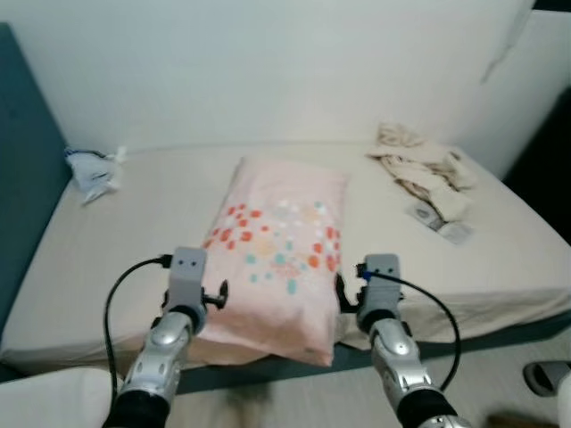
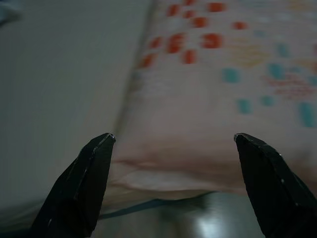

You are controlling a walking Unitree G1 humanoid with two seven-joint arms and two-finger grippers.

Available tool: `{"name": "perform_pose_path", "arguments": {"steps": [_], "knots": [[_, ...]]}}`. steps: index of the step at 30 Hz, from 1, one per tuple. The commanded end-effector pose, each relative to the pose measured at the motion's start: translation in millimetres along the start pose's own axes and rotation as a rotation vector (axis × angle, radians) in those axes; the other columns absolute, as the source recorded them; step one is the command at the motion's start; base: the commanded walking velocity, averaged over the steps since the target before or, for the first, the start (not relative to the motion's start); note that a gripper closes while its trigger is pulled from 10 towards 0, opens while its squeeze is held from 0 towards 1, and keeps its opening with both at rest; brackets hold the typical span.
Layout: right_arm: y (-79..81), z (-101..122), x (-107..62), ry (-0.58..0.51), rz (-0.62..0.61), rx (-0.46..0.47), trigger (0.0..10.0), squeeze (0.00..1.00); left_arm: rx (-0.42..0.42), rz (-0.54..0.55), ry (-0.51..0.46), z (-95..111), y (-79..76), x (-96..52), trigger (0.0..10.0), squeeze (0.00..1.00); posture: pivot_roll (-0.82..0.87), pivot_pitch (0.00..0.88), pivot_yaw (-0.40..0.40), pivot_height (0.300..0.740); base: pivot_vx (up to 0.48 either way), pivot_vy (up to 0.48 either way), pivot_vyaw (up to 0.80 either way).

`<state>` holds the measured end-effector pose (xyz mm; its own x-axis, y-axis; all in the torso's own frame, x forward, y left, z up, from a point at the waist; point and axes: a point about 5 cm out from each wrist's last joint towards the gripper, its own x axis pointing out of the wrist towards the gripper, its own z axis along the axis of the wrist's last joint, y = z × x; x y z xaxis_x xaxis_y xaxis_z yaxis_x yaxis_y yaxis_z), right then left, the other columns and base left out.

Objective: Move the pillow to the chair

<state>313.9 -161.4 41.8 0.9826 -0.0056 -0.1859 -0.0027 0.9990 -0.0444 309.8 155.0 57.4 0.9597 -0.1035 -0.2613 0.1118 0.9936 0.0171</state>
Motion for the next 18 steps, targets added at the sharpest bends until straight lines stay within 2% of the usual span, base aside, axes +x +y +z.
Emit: {"name": "perform_pose_path", "arguments": {"steps": [1, 7, 9, 18], "knots": [[-6.0, -1.0, -1.0, 0.001, -0.017, -0.002, 10.0, 0.0, 0.004, -0.023, 0.002, -2.3, -6.0, -1.5, 10.0, 0.0, -0.04, 0.044, -0.03, 0.74, 0.0, -0.48, 0.0], [-5.5, -1.2, -1.2, -0.001, -0.016, -0.001, 10.0, 0.0, -0.019, 0.0, 0.005, -3.4, -4.0, -2.1, 10.0, 0.0, -0.04, 0.042, -0.032, 0.74, 0.0, -0.48, 0.0], [-5.6, -1.5, -1.2, 0.001, -0.015, -0.002, 10.0, 0.0, -0.068, 0.026, 0.013, -3.9, -0.7, -1.6, 10.0, 0.0, -0.04, 0.043, -0.033, 0.74, 0.0, 0.0, 0.0], [-2.7, -3.0, 0.4, 0.026, 0.002, -0.046, 10.0, 0.0, -0.051, 0.061, 0.041, -6.7, 1.0, -1.1, 10.0, 0.0, -0.04, 0.048, -0.034, 0.74, 0.0, 0.0, 0.0]]}}
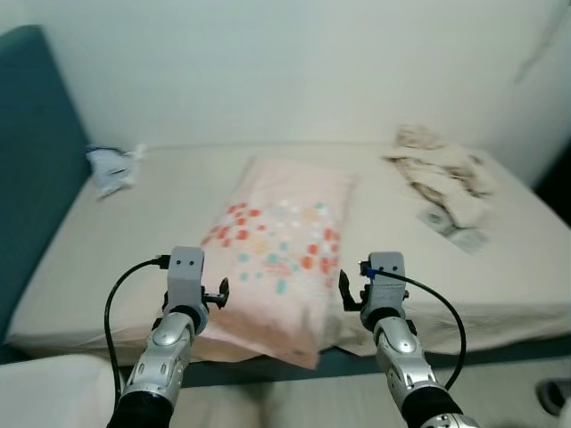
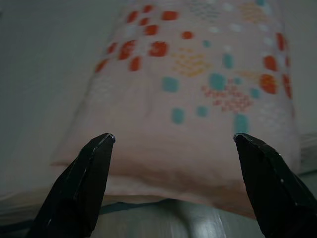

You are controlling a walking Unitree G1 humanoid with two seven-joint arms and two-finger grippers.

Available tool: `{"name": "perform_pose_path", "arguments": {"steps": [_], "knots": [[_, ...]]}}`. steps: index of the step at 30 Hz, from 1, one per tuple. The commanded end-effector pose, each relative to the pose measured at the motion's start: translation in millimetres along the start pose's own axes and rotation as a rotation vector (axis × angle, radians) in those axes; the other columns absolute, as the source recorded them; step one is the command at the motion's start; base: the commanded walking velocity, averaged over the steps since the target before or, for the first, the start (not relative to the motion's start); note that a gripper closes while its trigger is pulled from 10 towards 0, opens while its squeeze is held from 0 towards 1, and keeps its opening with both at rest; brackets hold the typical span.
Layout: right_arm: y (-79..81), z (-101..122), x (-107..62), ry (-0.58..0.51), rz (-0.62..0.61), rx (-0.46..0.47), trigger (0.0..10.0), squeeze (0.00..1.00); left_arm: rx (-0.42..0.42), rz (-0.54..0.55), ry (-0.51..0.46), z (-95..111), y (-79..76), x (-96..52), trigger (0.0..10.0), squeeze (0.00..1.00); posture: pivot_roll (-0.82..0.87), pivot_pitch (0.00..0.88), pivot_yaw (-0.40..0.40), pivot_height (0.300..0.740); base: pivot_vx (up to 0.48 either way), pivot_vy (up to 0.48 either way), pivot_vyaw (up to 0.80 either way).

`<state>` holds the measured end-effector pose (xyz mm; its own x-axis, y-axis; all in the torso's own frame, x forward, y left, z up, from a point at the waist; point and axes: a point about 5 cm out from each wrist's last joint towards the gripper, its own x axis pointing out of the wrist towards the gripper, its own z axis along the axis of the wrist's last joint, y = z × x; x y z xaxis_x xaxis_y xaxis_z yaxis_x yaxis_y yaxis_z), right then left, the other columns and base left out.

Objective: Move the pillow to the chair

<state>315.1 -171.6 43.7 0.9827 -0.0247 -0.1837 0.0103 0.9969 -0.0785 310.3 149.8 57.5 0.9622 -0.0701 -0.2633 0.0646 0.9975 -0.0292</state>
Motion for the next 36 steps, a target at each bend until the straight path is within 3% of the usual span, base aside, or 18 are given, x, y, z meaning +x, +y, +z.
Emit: {"name": "perform_pose_path", "arguments": {"steps": [1, 12, 25, 36], "knots": [[8.3, -4.7, -0.5, 0.03, 0.023, -0.023, 10.0, 0.0, 0.008, 0.028, 0.041, -7.2, 6.4, -1.7, 10.0, 0.0, -0.04, 0.048, -0.034, 0.74, 0.0, 0.0, 0.0], [9.6, -4.7, -0.6, 0.028, 0.027, -0.03, 10.0, 0.0, 0.004, 0.022, 0.014, -3.7, 4.0, -1.2, 10.0, 0.0, -0.04, 0.05, -0.034, 0.74, 0.0, 0.0, 0.0], [7.8, -4.8, -1.4, 0.026, 0.027, 0.031, 10.0, 0.0, -0.007, 0.015, 0.014, -2.8, 3.7, -1.1, 10.0, 0.0, -0.05, 0.051, -0.031, 0.74, 0.0, 0.0, 0.0], [6.1, -3.5, -0.7, 0.026, 0.037, 0.03, 10.0, 0.0, -0.027, 0.023, 0.01, -3.4, 4.5, -1.5, 10.0, 0.0, -0.05, 0.052, -0.033, 0.74, 0.313, 0.0, 0.0]]}}
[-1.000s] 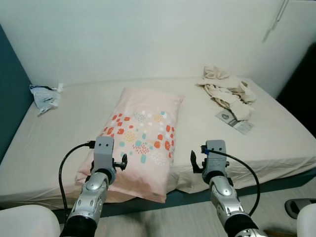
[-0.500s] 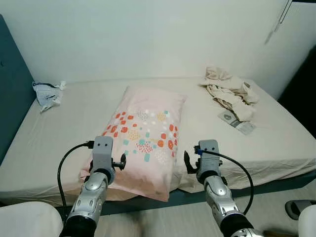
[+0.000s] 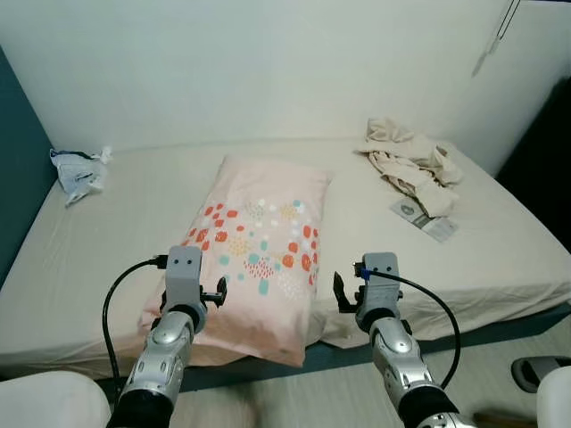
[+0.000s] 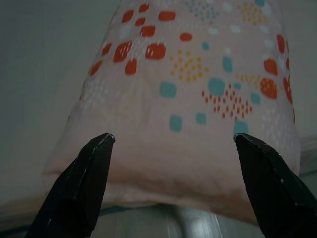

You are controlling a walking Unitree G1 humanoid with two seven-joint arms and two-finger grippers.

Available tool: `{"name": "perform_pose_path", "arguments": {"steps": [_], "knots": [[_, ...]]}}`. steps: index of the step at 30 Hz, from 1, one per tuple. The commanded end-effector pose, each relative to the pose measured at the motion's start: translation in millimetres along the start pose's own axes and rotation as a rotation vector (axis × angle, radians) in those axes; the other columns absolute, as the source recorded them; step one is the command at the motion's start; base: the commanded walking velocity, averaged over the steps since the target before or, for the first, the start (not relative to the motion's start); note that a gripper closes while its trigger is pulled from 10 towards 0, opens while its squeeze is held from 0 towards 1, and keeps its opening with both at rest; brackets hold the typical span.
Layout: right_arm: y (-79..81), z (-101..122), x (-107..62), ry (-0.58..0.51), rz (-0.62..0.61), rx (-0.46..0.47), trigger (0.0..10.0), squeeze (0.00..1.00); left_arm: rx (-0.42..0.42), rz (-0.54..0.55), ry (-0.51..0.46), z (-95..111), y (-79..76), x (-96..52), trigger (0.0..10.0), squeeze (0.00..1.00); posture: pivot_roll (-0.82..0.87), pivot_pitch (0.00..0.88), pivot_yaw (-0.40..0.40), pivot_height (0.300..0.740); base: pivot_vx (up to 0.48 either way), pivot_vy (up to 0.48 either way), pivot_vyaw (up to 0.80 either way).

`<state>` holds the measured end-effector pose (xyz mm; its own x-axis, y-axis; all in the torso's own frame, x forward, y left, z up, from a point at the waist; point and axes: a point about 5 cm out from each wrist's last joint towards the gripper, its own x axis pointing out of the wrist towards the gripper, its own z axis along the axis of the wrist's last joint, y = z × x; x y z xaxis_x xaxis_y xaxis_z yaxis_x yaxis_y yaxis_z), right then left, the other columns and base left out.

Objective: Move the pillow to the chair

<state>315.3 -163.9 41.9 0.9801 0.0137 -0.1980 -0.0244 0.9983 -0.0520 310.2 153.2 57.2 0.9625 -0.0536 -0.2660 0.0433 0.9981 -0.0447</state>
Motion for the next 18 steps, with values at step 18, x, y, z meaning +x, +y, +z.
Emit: {"name": "perform_pose_path", "arguments": {"steps": [18], "knots": [[1.2, -0.8, 0.9, 0.015, 0.011, 0.012, 10.0, 0.0, -0.008, 0.034, 0.006, -3.1, 7.1, -2.5, 10.0, 0.0, -0.04, 0.052, -0.039, 0.74, 0.31, 0.0, 0.0]]}}
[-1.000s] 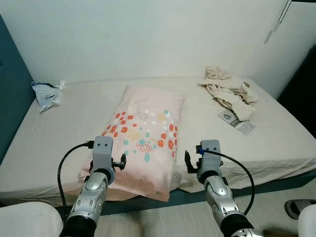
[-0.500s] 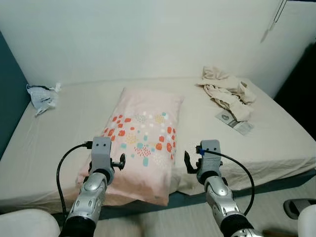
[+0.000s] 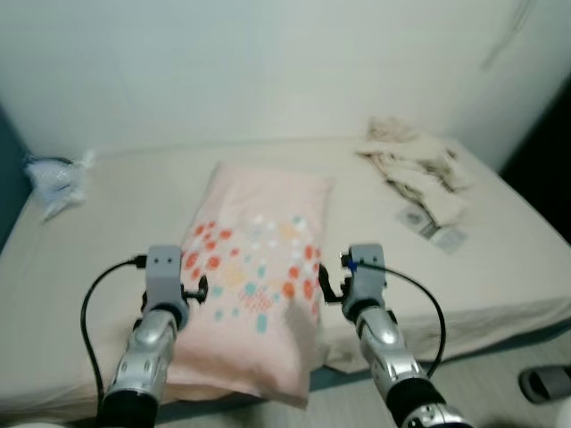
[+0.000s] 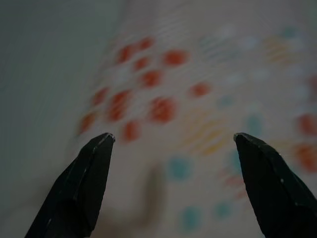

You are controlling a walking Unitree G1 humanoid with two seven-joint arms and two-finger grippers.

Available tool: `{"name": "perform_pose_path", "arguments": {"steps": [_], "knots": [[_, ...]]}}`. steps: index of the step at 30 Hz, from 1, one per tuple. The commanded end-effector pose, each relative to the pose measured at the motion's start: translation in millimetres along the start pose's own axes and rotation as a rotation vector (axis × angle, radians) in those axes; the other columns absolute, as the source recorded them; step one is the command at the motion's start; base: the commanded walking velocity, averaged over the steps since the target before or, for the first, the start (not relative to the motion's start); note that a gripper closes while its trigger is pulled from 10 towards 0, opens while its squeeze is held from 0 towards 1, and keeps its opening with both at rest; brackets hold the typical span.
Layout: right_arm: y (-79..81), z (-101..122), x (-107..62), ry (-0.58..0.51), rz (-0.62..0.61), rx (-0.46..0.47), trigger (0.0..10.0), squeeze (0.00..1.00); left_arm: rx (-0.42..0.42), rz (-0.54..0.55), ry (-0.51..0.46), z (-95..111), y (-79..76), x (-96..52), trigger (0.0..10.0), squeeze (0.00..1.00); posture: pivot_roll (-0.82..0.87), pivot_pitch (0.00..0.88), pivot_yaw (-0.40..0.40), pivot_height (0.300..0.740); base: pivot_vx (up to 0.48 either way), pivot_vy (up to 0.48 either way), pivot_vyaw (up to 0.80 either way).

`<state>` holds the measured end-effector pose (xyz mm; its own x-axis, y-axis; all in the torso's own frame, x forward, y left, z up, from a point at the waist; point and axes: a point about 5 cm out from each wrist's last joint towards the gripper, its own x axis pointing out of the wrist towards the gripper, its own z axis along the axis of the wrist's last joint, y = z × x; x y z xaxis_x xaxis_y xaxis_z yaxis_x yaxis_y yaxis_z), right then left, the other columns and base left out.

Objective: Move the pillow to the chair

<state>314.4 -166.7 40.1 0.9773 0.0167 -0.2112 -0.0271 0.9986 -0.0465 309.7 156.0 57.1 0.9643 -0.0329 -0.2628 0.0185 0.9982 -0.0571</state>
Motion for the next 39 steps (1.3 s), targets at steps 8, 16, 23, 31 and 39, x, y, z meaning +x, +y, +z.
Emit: {"name": "perform_pose_path", "arguments": {"steps": [8, 16, 23, 31, 39], "knots": [[3.1, 0, 0.7, 0.006, 0.005, 0.007, 10.0, 0.0, 0.017, 0.037, 0.014, -4, 6.6, -1.7, 10.0, 0.0, -0.05, 0.05, -0.035, 0.74, 0.0, 0.0, 0.0], [4.1, -2, 0.1, 0.012, 0.008, 0.008, 10.0, 0.0, 0.013, 0.058, 0.009, -3, 9.8, -1.1, 10.0, 0.0, -0.04, 0.042, -0.036, 0.74, 0.0, 0.0, 0.0], [8.5, -11, -1.8, 0.06, 0.009, 0.025, 10.0, 0.0, 0.075, 0.025, 0.035, -8, 11.1, -3.0, 10.0, 0.0, -0.03, 0.016, -0.039, 0.74, 0.0, -0.069, 0.0], [12.7, -18, -4.9, 0.079, 0.003, 0.013, 10.0, 0.0, 0.057, 0.083, 0.14, -27, 21.4, -7.2, 10.0, 0.0, -0.02, 0.0, -0.022, 0.74, 0.0, -0.234, 0.0], [13.9, -23, -7.8, 0.084, 0.0, -0.01, 10.0, 0.0, 0.07, 0.077, 0.121, -29, 18.3, -6.8, 10.0, 0.0, -0.03, 0.0, -0.019, 0.74, 0.0, 0.0, 0.0]]}}
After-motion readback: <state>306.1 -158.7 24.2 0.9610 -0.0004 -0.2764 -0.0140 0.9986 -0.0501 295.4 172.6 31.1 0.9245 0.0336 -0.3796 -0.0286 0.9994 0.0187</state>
